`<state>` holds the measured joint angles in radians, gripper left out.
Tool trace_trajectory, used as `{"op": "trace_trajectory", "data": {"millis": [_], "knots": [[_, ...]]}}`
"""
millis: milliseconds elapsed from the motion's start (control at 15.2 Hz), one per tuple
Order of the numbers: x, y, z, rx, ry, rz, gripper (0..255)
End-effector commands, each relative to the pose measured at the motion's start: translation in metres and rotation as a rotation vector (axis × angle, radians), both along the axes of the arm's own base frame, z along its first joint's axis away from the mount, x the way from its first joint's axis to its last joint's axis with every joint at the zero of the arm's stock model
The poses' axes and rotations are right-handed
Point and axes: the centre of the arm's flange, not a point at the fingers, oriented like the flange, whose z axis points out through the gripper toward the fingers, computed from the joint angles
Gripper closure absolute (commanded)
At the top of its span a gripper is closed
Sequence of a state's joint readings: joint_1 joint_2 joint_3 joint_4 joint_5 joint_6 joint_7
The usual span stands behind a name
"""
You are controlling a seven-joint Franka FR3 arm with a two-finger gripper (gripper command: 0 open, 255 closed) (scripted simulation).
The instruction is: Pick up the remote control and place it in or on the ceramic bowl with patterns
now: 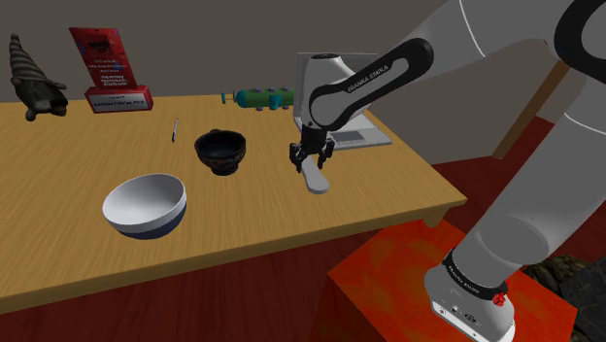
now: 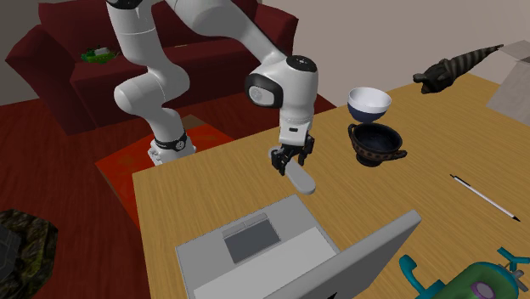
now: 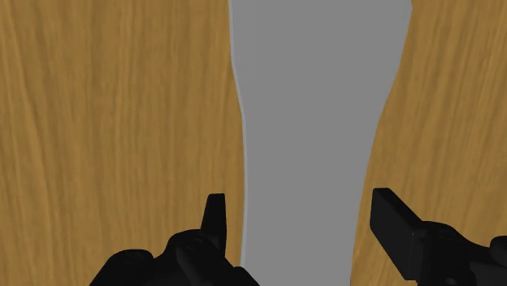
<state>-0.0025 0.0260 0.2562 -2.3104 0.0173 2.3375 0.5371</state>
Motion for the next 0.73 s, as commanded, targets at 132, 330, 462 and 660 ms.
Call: {"op": "trace_trajectory", "data": {"millis": [132,330,462,660], "knots": [[0.0,0.0,0.005,0.0,0.0,0.0,255],[0.0,0.0,0.021,0.0,0.0,0.0,255],[0.0,0.0,0.032,0.0,0.0,0.0,255],[0.0,0.0,0.047,0.0,0.0,0.0,255]]}}
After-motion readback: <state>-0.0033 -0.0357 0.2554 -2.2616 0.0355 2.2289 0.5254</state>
